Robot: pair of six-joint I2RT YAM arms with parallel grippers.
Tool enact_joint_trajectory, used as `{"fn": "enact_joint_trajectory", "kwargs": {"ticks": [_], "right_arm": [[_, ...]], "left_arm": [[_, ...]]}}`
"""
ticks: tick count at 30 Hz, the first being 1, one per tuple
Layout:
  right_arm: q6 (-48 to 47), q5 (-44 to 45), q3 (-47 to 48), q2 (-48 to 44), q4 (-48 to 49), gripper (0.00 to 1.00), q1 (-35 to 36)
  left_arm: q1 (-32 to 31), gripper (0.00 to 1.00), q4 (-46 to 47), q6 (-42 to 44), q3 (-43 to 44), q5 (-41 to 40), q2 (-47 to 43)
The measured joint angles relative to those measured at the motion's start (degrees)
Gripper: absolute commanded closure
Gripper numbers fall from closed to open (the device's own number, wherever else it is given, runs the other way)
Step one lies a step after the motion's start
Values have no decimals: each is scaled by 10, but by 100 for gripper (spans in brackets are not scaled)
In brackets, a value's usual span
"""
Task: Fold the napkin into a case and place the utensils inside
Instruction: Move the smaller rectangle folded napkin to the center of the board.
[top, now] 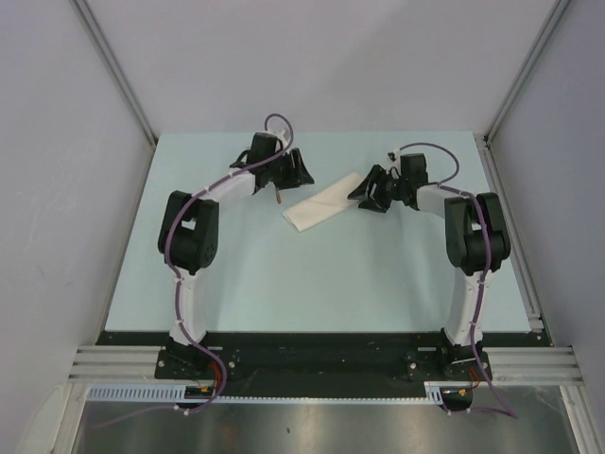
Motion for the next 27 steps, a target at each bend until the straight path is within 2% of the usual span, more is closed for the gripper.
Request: {"fn": "enact_joint_trajectory", "kwargs": {"ticks": [10,14,20,27], "right_arm": [[127,-35,-108,15,131,37,8],[174,-23,-110,27,175,38,20],[262,23,-124,37,232,43,38],[311,72,-123,50,252,64,49]], "left_arm": [[0,38,-107,94,144,17,102],[2,38,-125,106,141,17,108],[5,39,-101,85,55,16,48],[11,39,-75,50,14,16,-97]]}}
